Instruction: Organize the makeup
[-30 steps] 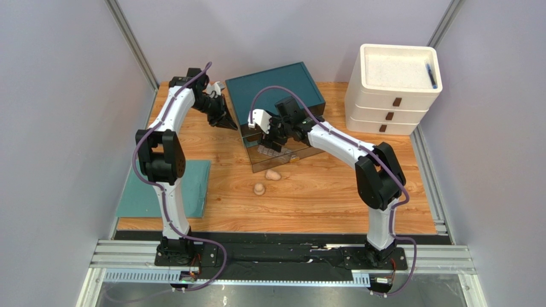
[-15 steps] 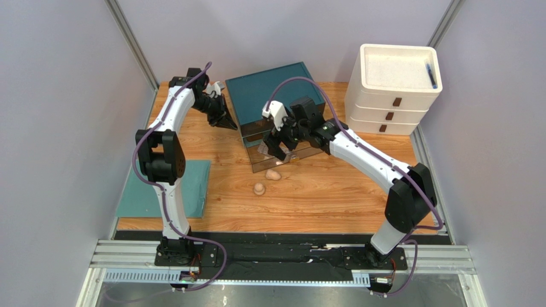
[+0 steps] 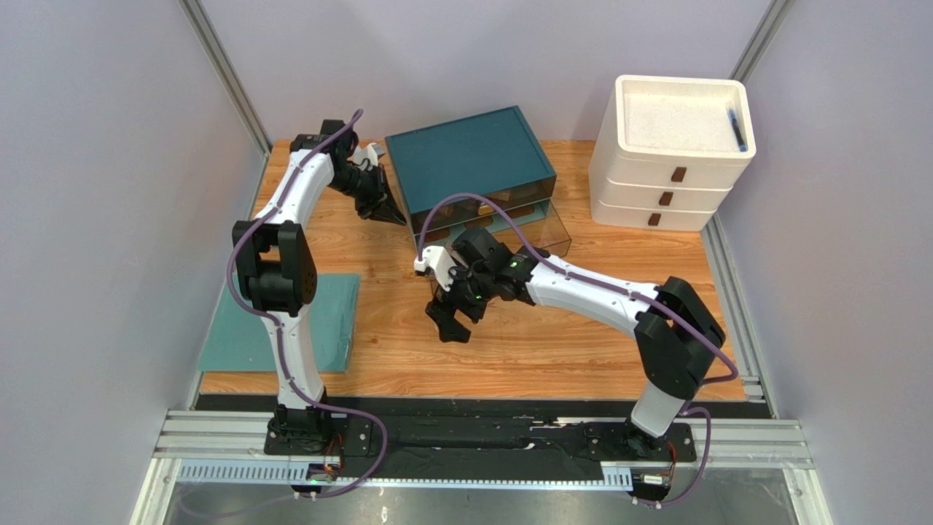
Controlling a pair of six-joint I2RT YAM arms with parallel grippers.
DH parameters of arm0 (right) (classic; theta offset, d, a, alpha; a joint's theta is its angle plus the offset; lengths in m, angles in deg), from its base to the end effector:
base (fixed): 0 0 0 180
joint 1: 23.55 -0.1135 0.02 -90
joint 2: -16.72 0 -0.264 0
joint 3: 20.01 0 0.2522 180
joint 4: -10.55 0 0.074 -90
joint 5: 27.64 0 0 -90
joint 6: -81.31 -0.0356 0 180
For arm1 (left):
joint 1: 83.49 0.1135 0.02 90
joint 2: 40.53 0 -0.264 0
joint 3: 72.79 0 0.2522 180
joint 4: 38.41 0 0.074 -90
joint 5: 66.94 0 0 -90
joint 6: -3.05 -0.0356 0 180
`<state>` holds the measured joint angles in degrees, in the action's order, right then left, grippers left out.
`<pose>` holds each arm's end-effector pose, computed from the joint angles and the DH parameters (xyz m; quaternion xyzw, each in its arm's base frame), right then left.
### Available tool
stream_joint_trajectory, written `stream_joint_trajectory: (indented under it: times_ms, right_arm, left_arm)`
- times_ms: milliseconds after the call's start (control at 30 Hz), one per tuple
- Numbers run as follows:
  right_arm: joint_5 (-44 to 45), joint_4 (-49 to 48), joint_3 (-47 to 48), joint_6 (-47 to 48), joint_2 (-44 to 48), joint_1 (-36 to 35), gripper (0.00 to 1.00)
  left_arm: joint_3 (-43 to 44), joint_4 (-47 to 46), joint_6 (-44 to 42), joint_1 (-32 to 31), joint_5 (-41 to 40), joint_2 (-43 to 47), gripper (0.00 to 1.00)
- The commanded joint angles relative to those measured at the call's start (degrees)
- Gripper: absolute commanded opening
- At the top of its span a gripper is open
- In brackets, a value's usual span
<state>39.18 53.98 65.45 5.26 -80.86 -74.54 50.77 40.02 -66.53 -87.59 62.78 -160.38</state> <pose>0.2168 0.2899 0.2342 -0.5525 0.7575 0.2741 0.2141 0.4271 -0.0534 0.2610 -0.0876 0.9291 -0.3556 0.0507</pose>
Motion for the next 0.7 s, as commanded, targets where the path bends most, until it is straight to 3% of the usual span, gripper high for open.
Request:
stream_joint_trajectory:
  times_ms: [0,433,533,667]
  right_arm:
    - [-0.7,-1.5,4.5,1.1,-4.5,-0.7,0.93]
    - [0.9,-2.2,9.8,3.6,-13.2,-1.1,0.89]
    - [-0.1,-3.0,9.8,4.2,-14.5,-1.2,0.84]
    - [0.8,-1.3,11.1,5.3,-16.1,-1.2,0.64]
  left_arm:
    - [-1.3,-1.1,-0.7,0.2,0.4,2.5,0.05]
    - [-1.4,-0.9,-0.8,0.2,0.3,2.5,0.05]
    - [-1.3,-0.8,-0.8,0.2,0.0,2.5,0.05]
    - [-1.1,-0.6,-0.9,0.2,-0.3,2.3,0.05]
